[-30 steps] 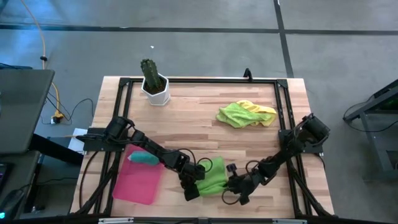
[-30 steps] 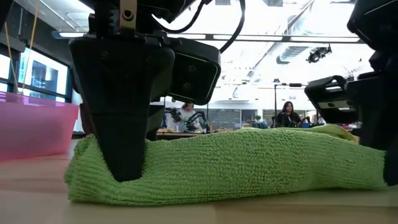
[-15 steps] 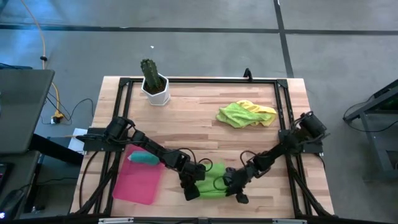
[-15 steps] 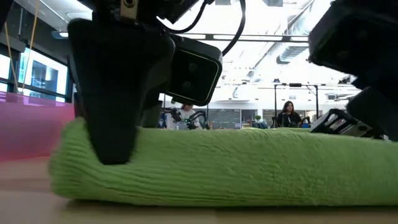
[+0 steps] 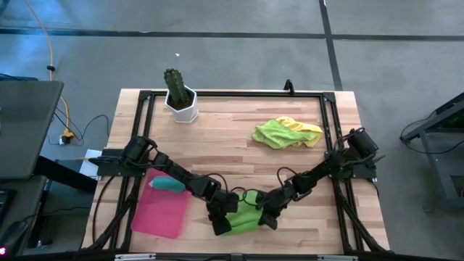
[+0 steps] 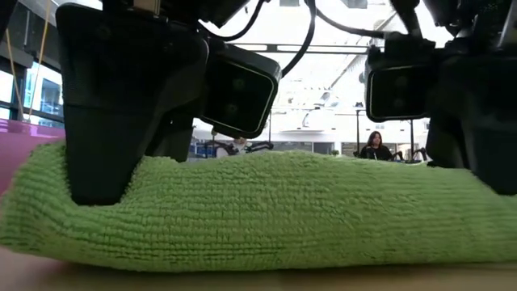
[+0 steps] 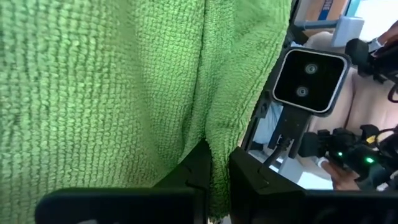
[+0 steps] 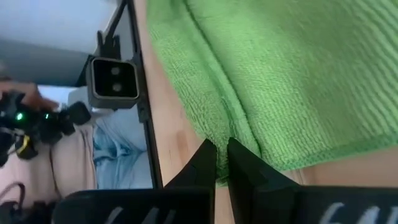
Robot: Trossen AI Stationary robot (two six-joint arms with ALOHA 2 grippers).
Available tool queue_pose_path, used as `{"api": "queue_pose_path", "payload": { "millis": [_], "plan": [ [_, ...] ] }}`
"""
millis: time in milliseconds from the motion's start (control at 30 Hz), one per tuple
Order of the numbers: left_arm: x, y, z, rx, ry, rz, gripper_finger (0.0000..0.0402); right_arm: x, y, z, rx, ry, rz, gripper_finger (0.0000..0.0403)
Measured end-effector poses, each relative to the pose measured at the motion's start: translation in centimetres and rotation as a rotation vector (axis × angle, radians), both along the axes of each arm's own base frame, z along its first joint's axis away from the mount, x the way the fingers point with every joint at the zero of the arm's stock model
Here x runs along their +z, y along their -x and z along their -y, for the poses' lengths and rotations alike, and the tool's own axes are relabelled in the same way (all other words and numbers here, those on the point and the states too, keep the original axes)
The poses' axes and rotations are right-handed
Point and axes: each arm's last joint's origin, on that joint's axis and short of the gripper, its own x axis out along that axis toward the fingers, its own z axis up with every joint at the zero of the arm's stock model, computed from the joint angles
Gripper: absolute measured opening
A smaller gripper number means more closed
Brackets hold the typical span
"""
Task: Roll microfiber towels into tight, uniform cylinder then place into a basket
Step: Roll the dark green towel
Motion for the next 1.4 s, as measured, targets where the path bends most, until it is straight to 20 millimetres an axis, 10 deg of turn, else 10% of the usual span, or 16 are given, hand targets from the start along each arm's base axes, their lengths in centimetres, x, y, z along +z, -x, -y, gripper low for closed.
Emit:
{"api": "queue_pose_path", "payload": {
  "millis": [667, 1167, 1400],
  "plan": [
    [0.4, 0.4, -0.4, 0.032, -0.124, 0.005, 0.0024, -0.8, 0.5, 0.6, -0.163, 0.051, -0.151, 0.0009],
    [1.7, 0.9, 0.8, -0.073, -0.288, 0.165, 0.0119, -0.9, 0.6, 0.6, -0.156, 0.051, -0.156, 0.0012],
    [5.5, 0.2, 0.8, -0.179, -0.684, 0.276, 0.0121, -1.0, 0.7, 0.6, -0.152, 0.054, -0.163, 0.0012]
  ]
}}
